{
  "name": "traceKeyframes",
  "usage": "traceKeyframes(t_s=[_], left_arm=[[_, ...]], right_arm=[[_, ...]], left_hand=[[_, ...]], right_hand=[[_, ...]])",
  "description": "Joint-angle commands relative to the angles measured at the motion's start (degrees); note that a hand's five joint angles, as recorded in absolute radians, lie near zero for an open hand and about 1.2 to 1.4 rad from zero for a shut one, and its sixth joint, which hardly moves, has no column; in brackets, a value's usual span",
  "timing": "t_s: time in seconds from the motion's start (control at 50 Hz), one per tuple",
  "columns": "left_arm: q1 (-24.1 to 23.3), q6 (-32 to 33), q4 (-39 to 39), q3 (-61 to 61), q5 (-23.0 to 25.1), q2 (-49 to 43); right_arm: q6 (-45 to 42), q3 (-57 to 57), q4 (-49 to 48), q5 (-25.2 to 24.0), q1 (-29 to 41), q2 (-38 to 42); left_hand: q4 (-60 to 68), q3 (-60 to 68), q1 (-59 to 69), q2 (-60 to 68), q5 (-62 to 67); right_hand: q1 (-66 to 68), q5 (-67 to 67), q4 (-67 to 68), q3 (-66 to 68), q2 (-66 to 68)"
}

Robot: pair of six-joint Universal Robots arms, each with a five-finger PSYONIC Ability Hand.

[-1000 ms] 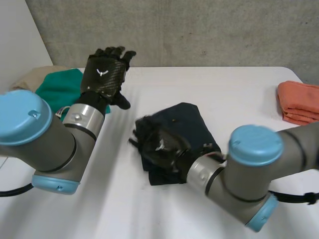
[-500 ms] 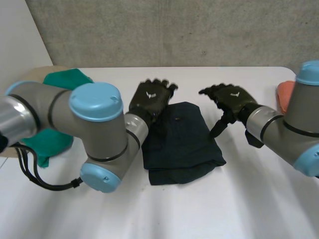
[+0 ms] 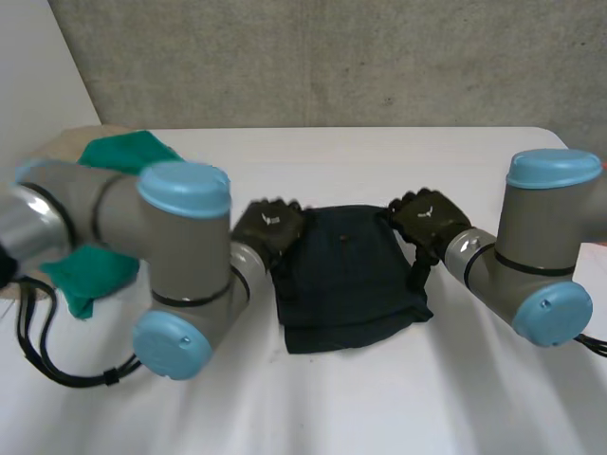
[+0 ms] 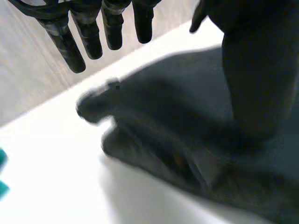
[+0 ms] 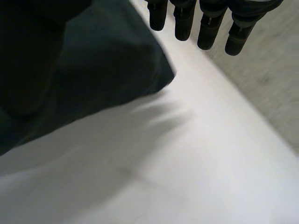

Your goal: Fold the laundry.

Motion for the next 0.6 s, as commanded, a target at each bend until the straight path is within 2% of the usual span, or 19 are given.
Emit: traceKeyframes(t_s=[0.02,0.08,0.2,0.26,0.34,0.46,0.6], left_arm=[[0.52,-0.16,2.95,-3.91,6.82,11.9],[2.01,-0.69,4.1,-6.64,13.41,16.74],[3.68,-4.37,4.28,-8.75,27.19,21.05],[4.21,-5.87,4.1,-8.84,30.47,21.32],[4.48,-6.85,4.28,-9.11,31.0,21.06],[4.48,-6.93,4.36,-9.11,30.92,20.44],[4.48,-7.11,4.45,-9.11,29.86,20.18]], right_arm=[[0.47,13.37,-14.52,2.74,1.81,-11.78],[0.3,19.71,-18.48,2.74,3.66,-16.1],[0.65,28.58,-19.89,1.25,4.98,-16.46],[0.74,32.81,-21.3,-0.51,5.07,-16.38],[0.82,35.98,-26.56,-2.36,5.07,-15.5],[0.82,37.12,-36.49,-2.09,5.16,-11.02],[0.82,35.02,-41.34,-2.01,5.85,-6.19]], left_hand=[[-1.45,-1.55,-0.18,-1.79,-2.45],[-0.95,-1.05,0.33,-1.29,-1.95],[-0.44,-0.54,0.83,-0.79,-1.44],[-0.27,-0.37,1.0,-0.62,-1.27],[-0.27,-0.37,1.0,-0.62,-1.27],[-0.1,-0.2,1.17,-0.45,-1.1],[-0.1,-0.2,1.17,-0.45,-1.1]], right_hand=[[0.52,-2.72,-2.42,-2.36,-0.02],[0.52,-2.72,-2.42,-2.36,-0.02],[0.52,-2.72,-2.42,-2.36,-0.02],[0.52,-2.72,-2.42,-2.36,-0.02],[0.52,-2.72,-2.42,-2.36,-0.02],[0.52,-2.72,-2.42,-2.36,-0.02],[0.52,-2.72,-2.42,-2.36,-0.02]])
